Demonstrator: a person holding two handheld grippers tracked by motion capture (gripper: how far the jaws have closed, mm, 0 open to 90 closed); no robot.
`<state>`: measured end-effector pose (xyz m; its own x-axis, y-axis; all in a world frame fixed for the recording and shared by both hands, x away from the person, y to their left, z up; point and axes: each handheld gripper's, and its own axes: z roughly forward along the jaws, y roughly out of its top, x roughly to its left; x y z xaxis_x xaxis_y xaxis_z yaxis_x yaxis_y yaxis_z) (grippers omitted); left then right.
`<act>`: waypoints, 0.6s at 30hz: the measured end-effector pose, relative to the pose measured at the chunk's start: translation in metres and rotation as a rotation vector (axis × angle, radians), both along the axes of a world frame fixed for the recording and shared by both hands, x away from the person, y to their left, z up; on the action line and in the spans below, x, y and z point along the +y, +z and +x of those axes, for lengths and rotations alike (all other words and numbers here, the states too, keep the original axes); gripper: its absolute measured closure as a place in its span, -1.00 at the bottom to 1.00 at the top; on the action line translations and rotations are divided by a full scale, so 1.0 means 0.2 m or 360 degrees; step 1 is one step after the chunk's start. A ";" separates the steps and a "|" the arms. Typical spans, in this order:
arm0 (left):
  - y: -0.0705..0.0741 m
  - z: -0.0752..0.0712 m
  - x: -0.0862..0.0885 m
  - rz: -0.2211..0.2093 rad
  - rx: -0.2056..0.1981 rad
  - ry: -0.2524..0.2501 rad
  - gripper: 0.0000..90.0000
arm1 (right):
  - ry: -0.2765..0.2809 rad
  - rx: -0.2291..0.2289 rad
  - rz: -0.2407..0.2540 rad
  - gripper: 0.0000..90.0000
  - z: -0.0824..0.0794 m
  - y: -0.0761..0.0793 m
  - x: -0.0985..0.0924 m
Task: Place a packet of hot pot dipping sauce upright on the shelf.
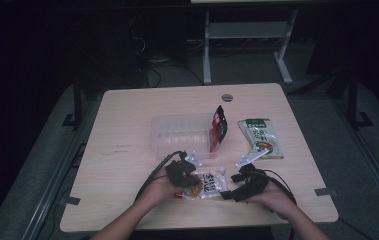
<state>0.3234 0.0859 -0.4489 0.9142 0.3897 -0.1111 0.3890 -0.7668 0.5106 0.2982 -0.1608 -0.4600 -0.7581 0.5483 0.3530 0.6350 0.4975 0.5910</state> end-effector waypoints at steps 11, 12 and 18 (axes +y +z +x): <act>0.00 0.00 0.00 0.0001 0.0019 0.0011 1.00 | 0.0023 0.0051 0.0040 -0.56 0.01 -0.02 0.06; 0.00 0.00 0.00 -0.0001 0.0020 0.0013 1.00 | 0.0024 0.0065 0.0055 -0.52 0.02 -0.02 0.06; -0.01 0.00 0.00 -0.0004 0.0019 0.0015 1.00 | 0.0012 0.0090 0.0095 -0.34 0.03 -0.03 0.09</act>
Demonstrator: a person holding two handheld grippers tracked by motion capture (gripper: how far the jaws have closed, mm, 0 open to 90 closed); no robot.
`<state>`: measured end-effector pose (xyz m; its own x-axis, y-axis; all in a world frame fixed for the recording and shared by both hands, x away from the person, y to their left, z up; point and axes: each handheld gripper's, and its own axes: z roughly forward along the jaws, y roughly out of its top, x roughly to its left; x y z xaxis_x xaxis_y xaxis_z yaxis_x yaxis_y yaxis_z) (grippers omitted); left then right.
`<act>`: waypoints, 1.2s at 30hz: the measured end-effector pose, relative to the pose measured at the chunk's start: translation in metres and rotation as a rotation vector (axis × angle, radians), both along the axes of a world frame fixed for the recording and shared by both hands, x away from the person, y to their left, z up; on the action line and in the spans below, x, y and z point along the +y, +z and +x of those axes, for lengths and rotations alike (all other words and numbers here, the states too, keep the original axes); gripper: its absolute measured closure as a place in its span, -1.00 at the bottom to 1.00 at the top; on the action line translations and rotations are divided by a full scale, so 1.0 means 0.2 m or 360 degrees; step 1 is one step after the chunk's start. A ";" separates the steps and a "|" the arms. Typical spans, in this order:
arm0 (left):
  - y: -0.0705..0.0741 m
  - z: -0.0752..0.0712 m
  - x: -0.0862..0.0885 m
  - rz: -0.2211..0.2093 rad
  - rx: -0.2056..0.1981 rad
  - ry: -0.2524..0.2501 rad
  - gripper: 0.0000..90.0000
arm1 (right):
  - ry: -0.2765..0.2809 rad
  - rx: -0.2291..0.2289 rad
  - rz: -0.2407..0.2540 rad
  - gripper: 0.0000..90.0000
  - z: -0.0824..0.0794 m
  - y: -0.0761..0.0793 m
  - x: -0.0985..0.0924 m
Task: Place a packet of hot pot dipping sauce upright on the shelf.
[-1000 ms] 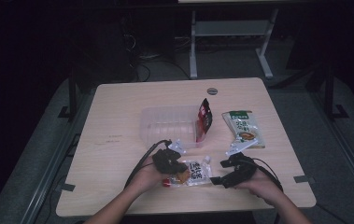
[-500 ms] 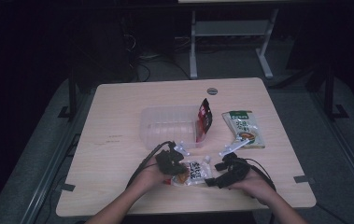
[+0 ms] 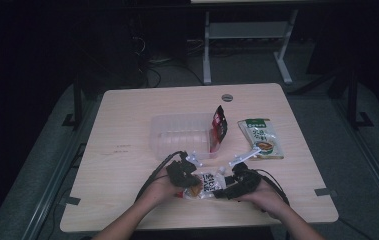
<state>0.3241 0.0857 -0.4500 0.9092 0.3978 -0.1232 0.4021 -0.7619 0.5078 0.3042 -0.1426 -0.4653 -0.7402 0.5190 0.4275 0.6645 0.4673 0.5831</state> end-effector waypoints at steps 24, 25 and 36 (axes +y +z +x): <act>-0.01 0.00 0.03 -0.0083 0.0034 0.0025 1.00 | 0.0086 0.0077 0.0104 0.80 0.11 0.00 0.07; -0.01 0.01 0.03 -0.0090 0.0041 0.0021 1.00 | 0.0091 0.0071 0.0094 0.82 0.11 0.00 0.07; 0.10 0.00 0.16 -0.0125 0.0007 -0.0002 1.00 | 0.0175 -0.0007 0.0180 0.99 0.08 0.07 0.05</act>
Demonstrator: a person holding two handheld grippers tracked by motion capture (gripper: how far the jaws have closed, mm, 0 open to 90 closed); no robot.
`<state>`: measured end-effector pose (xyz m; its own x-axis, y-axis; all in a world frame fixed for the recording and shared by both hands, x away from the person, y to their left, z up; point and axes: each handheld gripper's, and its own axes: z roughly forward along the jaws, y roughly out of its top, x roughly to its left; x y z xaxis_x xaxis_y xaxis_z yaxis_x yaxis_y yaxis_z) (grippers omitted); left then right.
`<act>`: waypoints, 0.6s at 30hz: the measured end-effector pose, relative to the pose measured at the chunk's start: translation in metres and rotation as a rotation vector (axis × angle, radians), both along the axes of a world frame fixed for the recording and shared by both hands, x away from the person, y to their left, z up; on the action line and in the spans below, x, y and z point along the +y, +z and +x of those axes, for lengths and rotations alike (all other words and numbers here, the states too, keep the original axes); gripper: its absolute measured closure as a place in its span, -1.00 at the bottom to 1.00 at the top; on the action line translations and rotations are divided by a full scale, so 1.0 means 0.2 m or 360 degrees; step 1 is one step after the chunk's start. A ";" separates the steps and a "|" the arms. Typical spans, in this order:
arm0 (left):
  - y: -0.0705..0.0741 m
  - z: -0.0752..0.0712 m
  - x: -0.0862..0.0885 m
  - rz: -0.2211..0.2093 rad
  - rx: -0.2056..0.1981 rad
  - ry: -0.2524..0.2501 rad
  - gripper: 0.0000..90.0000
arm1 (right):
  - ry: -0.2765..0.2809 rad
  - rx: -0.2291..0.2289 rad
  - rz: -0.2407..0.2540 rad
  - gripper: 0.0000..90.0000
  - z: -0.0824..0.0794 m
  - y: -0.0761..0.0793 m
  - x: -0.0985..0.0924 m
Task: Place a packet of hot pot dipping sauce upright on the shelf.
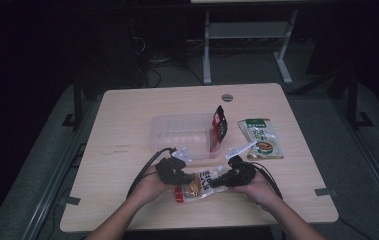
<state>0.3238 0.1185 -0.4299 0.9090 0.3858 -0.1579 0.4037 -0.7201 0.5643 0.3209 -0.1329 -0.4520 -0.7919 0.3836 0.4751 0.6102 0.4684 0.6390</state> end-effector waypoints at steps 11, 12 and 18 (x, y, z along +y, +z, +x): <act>0.02 -0.08 0.16 -0.0005 -0.0027 0.0023 1.00 | 0.0067 -0.0072 0.0110 0.99 -0.03 0.08 -0.01; 0.02 -0.08 0.16 -0.0016 -0.0016 0.0028 1.00 | 0.0071 -0.0084 0.0109 0.99 -0.03 0.10 -0.02; -0.01 -0.08 0.10 -0.0040 -0.0009 0.0013 0.99 | 0.0090 -0.0103 0.0219 1.00 -0.04 0.15 -0.03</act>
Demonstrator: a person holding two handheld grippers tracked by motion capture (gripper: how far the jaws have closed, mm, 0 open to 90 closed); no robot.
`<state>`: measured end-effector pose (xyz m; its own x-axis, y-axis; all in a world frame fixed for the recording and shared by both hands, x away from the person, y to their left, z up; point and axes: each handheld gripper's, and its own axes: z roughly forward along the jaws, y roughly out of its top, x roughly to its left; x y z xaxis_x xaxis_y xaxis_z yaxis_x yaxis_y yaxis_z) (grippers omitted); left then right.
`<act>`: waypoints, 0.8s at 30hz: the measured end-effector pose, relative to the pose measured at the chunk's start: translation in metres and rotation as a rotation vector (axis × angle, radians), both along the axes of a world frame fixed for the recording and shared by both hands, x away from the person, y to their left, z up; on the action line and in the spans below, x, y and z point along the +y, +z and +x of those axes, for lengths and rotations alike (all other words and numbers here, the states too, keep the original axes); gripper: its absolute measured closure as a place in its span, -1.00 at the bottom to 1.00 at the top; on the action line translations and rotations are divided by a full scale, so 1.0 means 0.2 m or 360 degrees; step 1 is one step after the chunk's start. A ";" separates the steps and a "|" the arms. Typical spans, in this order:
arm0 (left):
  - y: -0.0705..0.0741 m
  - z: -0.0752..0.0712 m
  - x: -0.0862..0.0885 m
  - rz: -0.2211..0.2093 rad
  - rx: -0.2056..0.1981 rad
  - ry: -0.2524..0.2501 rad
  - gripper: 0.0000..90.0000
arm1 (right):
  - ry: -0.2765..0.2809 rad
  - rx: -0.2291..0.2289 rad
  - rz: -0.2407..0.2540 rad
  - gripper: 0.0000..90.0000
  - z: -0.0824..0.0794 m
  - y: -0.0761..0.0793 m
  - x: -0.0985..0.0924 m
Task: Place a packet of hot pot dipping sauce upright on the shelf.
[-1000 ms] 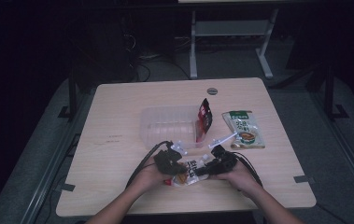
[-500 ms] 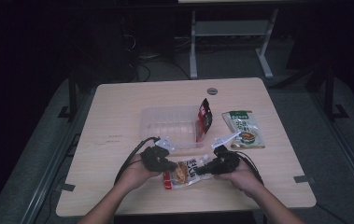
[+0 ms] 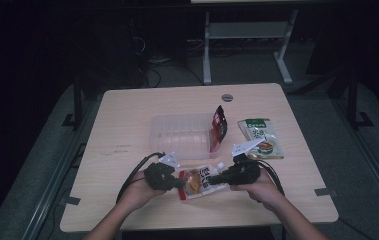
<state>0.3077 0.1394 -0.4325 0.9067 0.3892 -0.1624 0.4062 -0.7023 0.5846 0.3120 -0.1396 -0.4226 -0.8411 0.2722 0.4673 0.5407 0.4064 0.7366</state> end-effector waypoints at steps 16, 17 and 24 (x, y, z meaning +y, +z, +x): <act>-0.02 -0.03 -0.15 -0.0072 -0.0006 -0.0107 0.90 | 0.0046 -0.0039 0.0147 1.00 -0.02 0.08 0.00; -0.01 -0.02 -0.15 -0.0067 -0.0003 -0.0108 0.87 | 0.0042 -0.0049 0.0146 1.00 -0.02 0.08 0.00; 0.00 -0.02 -0.05 -0.0077 -0.0023 -0.0038 0.43 | 0.0011 -0.0077 0.0129 1.00 -0.02 0.10 -0.03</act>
